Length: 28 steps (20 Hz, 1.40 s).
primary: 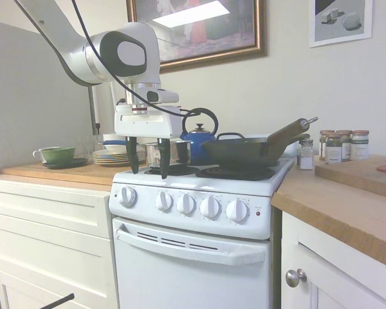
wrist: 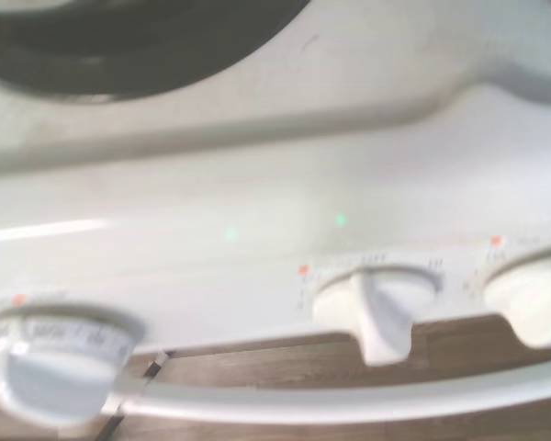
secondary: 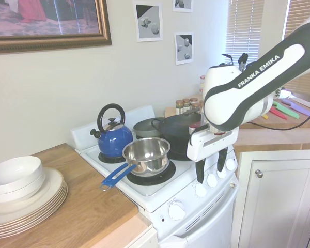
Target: Turn on the stove on the bottom left
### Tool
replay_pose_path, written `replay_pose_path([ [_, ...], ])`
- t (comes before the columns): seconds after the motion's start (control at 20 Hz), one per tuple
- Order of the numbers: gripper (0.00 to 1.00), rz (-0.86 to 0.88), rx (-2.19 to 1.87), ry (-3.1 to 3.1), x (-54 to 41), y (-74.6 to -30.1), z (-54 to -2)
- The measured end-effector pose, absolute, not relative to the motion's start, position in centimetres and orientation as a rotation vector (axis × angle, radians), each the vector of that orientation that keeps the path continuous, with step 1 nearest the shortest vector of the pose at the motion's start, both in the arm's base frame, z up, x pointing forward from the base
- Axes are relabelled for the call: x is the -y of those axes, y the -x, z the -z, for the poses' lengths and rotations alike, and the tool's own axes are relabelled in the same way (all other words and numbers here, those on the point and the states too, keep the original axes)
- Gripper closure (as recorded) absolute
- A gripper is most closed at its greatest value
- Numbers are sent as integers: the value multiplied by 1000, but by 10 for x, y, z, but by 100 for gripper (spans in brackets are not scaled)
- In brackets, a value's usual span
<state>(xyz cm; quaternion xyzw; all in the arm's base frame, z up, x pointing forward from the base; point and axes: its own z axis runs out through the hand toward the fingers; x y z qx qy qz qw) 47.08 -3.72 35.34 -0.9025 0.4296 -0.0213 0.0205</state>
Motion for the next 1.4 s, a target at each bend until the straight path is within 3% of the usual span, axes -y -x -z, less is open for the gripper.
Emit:
replay_pose_path([
  [0.05,100,62,-1337,2798,39,-474,-351],
  [1.4,100,124,-1332,2829,44,-486,-336],
])
